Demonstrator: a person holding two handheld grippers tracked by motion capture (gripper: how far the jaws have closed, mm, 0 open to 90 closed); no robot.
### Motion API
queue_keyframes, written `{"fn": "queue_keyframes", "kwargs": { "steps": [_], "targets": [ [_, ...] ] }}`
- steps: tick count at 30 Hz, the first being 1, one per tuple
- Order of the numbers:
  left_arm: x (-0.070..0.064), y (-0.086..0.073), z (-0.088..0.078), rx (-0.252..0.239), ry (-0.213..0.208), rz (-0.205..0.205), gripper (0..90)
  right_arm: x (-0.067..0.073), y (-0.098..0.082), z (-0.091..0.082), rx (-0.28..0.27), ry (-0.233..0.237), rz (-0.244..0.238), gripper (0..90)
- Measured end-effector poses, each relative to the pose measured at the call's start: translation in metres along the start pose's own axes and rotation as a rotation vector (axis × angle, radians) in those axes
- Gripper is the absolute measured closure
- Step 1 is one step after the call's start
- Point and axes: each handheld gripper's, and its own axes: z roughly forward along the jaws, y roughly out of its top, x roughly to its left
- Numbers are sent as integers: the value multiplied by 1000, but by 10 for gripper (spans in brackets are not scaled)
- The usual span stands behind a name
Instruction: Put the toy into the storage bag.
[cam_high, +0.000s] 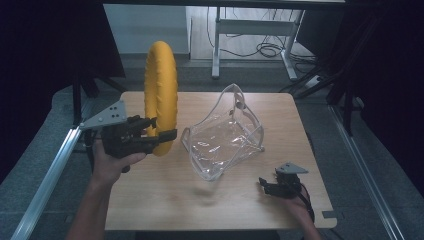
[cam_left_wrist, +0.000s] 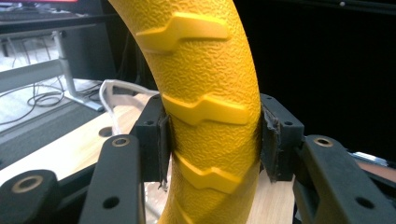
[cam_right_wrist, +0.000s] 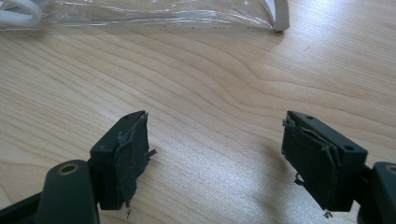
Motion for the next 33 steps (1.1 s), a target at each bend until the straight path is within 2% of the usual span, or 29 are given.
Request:
{"fn": "queue_keyframes", "kwargs": {
  "steps": [12,14,16,21,27,33],
  "targets": [
    [-19,27,23,-2,-56,65,511,0,0,0,-2,-1,1,234],
    [-20,28,25,-3,-65,67,511,0,0,1,-1,-4,-1,234],
    [-24,31,32,-5,-96,69,511,1,0,1,2,-2,-2,234],
    [-27,35,44,-3,-143,64,511,1,0,2,2,-3,-8,234],
    [-34,38,59,12,-159,88,511,1,0,2,5,0,-6,234],
    [-36,38,70,16,-184,83,511,1,0,2,6,2,-6,234]
  ]
}}
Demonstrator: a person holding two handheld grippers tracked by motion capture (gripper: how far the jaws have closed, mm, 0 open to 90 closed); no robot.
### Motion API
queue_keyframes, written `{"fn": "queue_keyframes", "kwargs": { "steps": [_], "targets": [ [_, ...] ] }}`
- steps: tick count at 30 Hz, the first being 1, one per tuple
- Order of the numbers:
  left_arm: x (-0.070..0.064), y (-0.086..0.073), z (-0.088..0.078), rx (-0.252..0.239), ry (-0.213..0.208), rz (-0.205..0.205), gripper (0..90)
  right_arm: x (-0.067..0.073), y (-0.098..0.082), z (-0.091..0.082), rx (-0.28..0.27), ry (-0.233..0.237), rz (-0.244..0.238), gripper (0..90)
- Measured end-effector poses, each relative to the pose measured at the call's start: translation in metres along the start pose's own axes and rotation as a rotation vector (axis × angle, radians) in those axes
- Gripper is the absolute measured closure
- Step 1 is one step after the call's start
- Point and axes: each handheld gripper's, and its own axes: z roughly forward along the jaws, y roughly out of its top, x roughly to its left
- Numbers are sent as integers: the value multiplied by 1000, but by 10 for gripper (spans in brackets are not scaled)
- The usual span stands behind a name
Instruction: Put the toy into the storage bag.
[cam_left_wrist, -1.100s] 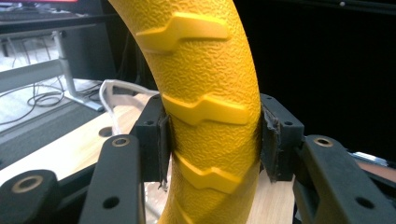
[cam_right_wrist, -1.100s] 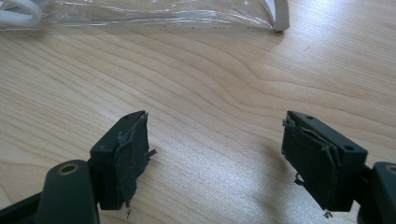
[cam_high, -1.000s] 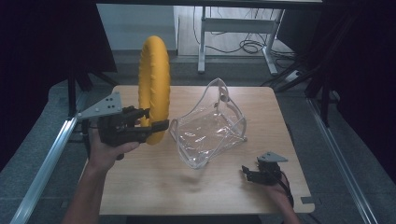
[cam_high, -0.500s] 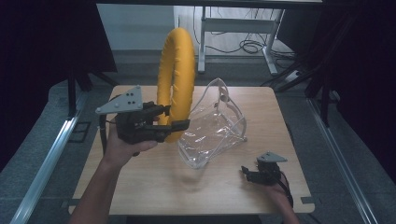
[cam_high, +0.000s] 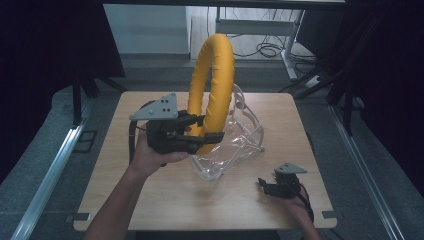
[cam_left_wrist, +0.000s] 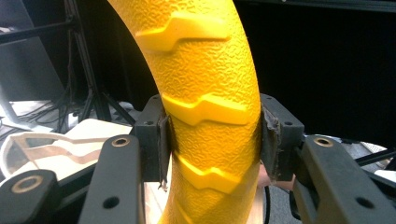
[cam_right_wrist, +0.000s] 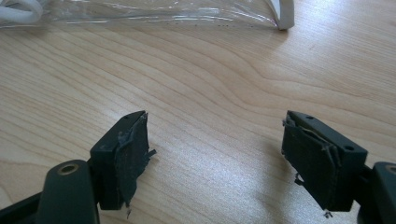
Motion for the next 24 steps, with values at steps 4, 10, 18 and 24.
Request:
{"fn": "queue_keyframes", "kwargs": {
  "steps": [4,10,18,24],
  "targets": [
    [-2,1,9,7,-15,1,511,0,0,0,1,0,-1,234],
    [-4,3,18,15,-34,6,511,0,0,0,1,2,-1,234],
    [-8,2,30,19,-73,4,511,0,0,0,1,2,0,234],
    [-8,-2,36,24,-102,-8,511,0,0,0,2,2,2,234]
  ]
}}
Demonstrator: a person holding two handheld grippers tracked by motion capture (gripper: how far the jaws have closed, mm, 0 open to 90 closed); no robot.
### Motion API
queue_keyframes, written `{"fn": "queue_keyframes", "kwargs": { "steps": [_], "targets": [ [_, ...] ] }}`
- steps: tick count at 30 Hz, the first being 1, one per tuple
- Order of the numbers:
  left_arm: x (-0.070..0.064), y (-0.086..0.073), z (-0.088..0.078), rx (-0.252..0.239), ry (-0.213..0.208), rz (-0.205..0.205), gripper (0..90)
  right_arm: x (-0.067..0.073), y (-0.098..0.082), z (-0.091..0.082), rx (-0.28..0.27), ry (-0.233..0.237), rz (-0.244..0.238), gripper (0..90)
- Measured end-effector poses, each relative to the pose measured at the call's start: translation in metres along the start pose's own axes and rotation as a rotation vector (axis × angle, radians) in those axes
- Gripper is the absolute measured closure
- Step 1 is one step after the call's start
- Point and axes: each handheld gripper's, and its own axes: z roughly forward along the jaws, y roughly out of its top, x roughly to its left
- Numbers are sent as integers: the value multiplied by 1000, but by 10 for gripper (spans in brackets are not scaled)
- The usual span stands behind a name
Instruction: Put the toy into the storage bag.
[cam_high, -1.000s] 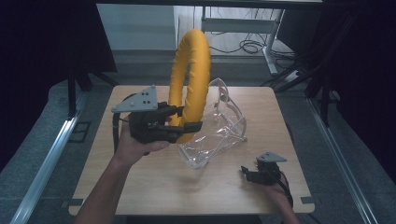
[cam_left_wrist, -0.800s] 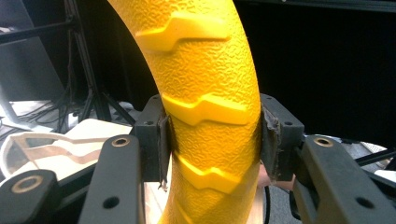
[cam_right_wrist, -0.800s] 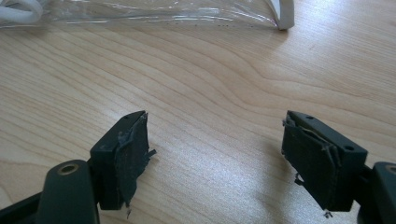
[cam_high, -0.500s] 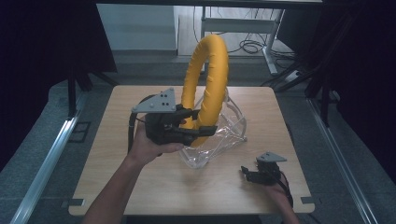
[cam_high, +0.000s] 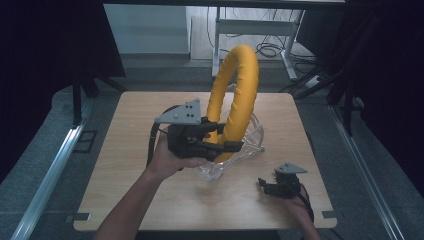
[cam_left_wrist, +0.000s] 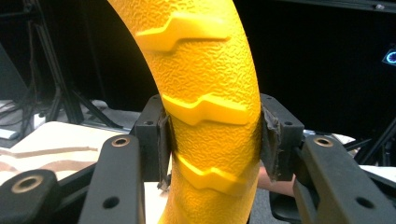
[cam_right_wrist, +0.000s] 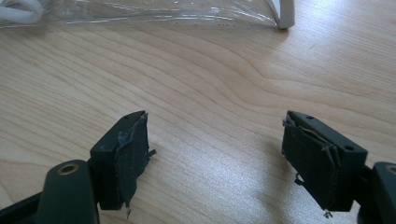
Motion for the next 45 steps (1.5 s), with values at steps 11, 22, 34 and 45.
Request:
{"fn": "queue_keyframes", "kwargs": {
  "steps": [11,22,34,45],
  "targets": [
    [9,-17,10,20,-40,-46,511,0,0,0,0,-1,-3,234],
    [21,-32,18,42,-54,-84,510,1,0,0,-1,-2,-4,234],
    [39,-52,24,46,-81,-138,510,0,0,0,0,-4,-3,234],
    [50,-65,32,72,-76,-167,510,0,0,0,-1,-4,-4,234]
  ]
}}
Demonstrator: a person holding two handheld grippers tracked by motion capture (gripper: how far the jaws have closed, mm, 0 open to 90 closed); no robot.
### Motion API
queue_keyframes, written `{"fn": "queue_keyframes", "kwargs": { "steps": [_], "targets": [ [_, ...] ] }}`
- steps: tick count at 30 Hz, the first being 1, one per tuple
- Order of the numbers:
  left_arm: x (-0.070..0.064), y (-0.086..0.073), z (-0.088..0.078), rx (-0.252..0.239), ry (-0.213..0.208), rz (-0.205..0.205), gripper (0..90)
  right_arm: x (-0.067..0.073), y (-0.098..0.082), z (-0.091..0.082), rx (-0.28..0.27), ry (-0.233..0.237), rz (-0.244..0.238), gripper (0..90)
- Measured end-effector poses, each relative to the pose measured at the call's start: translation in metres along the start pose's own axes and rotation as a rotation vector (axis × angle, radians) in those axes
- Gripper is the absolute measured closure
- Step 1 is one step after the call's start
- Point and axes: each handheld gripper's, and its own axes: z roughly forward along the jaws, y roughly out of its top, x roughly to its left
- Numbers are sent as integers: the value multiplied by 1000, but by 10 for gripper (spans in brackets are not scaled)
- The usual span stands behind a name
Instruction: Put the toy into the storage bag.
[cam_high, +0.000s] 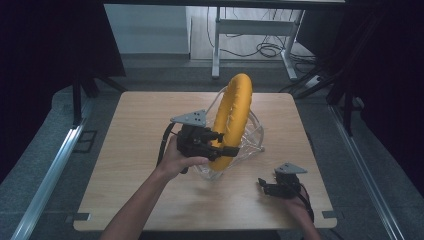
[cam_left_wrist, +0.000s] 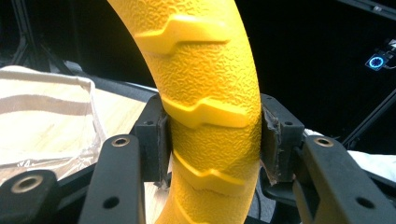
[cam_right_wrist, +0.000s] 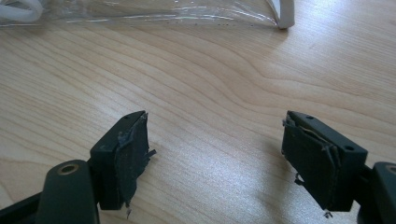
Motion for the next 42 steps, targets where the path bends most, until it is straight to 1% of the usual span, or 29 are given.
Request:
{"fn": "queue_keyframes", "kwargs": {
  "steps": [3,5,13,19,22,24,30,32,34,35,36,37,39,42],
  "targets": [
    [2,-2,2,6,0,-7,510,0,0,0,0,0,0,234],
    [6,-6,3,7,1,-20,510,0,0,0,-1,0,-1,233],
    [14,-12,1,5,3,-46,511,0,0,0,0,0,-1,233],
    [20,-16,3,23,4,-61,511,0,0,0,0,1,-4,233],
    [23,-18,5,32,5,-76,511,0,0,0,0,1,-4,233],
    [25,-19,5,31,4,-82,511,0,0,0,0,2,-3,233],
    [32,-26,7,38,23,-107,512,0,0,0,1,3,-3,233],
    [35,-27,7,36,28,-118,512,0,0,0,1,2,-4,233],
    [38,-29,7,33,31,-137,512,0,0,0,2,2,-5,233],
    [38,-29,7,33,31,-137,512,0,0,0,2,2,-5,233],
    [43,-31,6,27,27,-160,512,0,0,0,2,2,-5,233],
    [44,-32,5,19,21,-168,512,0,0,0,2,2,-5,232],
    [46,-32,4,13,22,-175,512,0,0,0,4,2,-4,232],
    [46,-32,5,23,25,-173,512,0,0,0,4,2,-4,232]
  ]
}}
